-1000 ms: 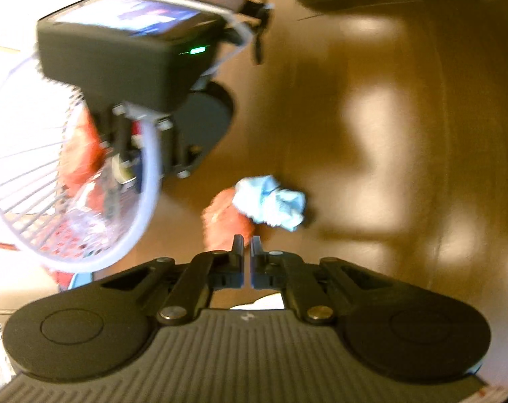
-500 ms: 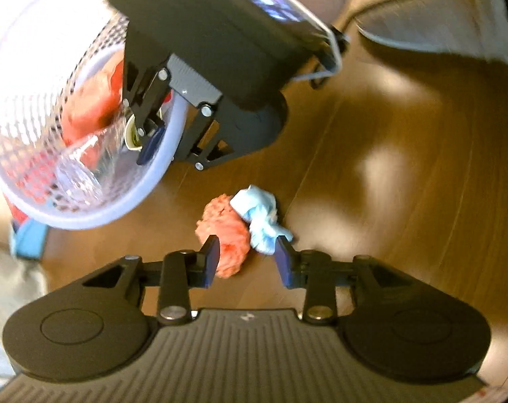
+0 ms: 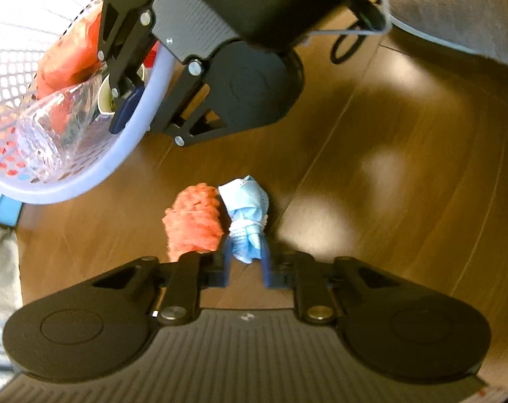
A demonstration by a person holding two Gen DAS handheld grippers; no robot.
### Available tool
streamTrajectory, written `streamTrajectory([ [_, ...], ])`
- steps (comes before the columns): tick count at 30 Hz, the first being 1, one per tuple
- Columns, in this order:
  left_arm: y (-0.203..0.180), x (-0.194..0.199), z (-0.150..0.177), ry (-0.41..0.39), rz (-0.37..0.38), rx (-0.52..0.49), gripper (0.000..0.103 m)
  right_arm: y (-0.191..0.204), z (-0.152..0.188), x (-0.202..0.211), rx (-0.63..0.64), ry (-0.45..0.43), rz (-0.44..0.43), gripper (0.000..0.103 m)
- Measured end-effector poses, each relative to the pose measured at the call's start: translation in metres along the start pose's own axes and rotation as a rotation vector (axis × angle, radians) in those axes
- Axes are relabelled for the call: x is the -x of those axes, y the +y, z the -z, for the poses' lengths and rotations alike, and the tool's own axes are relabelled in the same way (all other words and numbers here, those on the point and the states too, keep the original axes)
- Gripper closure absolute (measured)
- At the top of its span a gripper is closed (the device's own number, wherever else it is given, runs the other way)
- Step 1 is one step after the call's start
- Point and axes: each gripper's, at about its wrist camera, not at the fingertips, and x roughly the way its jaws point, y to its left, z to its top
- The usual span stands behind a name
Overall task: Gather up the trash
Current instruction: 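Carry the face mask over the wastebasket and open the left tool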
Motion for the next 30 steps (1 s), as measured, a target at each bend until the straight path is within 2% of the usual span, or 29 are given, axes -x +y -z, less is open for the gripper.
streamTrajectory([
  [8, -0.009, 0.02, 0.011, 0.015, -0.015, -0.109, 0.095, -0.002, 0.0, 0.0, 0.0, 0.002, 0.001, 0.099],
  [15, -0.004, 0.053, 0.019, 0.016, -0.096, -0.192, 0.095, -0.004, 0.0, -0.001, 0.002, 0.003, 0.001, 0.099],
  [21, 0.015, 0.083, 0.019, 0.002, -0.186, -0.232, 0.095, -0.003, 0.0, -0.001, 0.005, 0.002, 0.0, 0.099],
  [27, 0.06, 0.107, 0.014, -0.047, -0.235, -0.207, 0.095, -0.004, 0.003, -0.002, 0.01, 0.002, -0.001, 0.099],
  [30, 0.067, 0.123, 0.01, -0.063, -0.262, -0.219, 0.095, -0.004, 0.003, -0.002, 0.011, 0.002, -0.001, 0.099],
])
